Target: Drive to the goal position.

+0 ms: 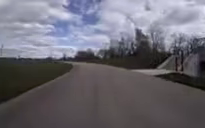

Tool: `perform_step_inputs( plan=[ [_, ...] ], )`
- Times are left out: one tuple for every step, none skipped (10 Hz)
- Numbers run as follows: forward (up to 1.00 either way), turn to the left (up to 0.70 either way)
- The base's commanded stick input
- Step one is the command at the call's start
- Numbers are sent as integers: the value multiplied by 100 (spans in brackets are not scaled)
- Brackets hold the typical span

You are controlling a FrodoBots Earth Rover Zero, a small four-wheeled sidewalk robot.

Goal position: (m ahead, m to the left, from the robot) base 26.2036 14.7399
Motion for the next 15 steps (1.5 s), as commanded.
perform_step_inputs(
  plan=[
    [100,0],
    [100,0],
    [100,0],
    [100,0],
    [100,0],
    [100,0],
    [100,0],
    [100,0],
    [100,0],
    [100,0],
    [100,0],
    [100,0],
    [100,0],
    [100,0],
    [100,0]
  ],
)
